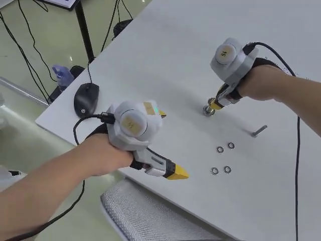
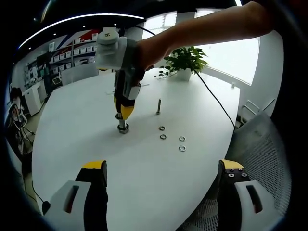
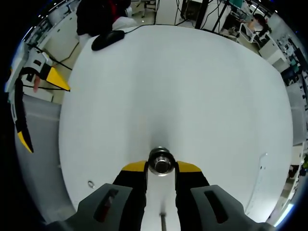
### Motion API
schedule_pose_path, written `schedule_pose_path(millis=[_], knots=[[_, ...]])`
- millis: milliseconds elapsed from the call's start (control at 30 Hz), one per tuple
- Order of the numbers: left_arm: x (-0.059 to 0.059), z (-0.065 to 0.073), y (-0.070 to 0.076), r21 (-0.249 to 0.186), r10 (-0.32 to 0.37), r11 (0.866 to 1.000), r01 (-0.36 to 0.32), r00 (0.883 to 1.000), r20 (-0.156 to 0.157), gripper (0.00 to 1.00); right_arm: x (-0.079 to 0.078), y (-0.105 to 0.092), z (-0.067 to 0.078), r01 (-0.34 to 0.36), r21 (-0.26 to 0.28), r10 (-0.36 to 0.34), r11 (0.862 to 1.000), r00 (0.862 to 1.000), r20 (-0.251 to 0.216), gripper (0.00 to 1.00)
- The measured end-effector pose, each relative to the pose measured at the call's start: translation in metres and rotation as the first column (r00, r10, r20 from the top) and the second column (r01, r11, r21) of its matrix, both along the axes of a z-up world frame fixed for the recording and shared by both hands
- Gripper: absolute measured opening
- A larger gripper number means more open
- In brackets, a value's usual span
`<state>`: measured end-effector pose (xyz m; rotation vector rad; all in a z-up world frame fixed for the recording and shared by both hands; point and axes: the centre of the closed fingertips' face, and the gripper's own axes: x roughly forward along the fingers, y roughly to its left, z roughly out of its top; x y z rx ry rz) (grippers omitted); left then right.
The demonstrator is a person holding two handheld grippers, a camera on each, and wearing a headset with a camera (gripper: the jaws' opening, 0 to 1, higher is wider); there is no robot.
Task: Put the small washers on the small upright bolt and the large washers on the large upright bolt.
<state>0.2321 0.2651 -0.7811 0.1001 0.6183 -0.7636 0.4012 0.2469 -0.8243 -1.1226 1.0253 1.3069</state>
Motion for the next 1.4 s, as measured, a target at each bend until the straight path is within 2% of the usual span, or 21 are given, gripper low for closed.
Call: schedule_pose_path(millis=[167,333,833,1067,1400], knots=[[0.001,-0.001,0.0,0.007,-0.003,1.0,0.003,1.0,0.0,0.97,-0.001,0.0,-0.007,-0.007,-0.013,0.007,1.0,1.0,0.0,0.22],[0.003,0.002,-0.002,0.002,-0.007,1.0,0.007,1.0,0.013,0.97,-0.002,-0.002,-0.014,-0.014,-0.029,0.014,0.999,1.0,0.001,0.22],[0.004,0.001,0.0,0.005,-0.006,1.0,0.006,1.0,0.008,0.96,0.002,-0.002,-0.034,-0.003,-0.045,0.003,0.999,1.0,-0.01,0.22],[0.007,-0.001,-0.002,-0.002,-0.005,1.0,0.005,1.0,0.008,0.96,0.004,0.0,-0.037,-0.023,-0.045,0.023,0.999,1.0,-0.011,0.22],[0.006,-0.002,-0.004,-0.005,-0.009,1.0,0.009,1.0,0.001,0.94,0.006,0.001,-0.04,-0.012,-0.046,0.011,0.999,1.0,-0.019,0.23]])
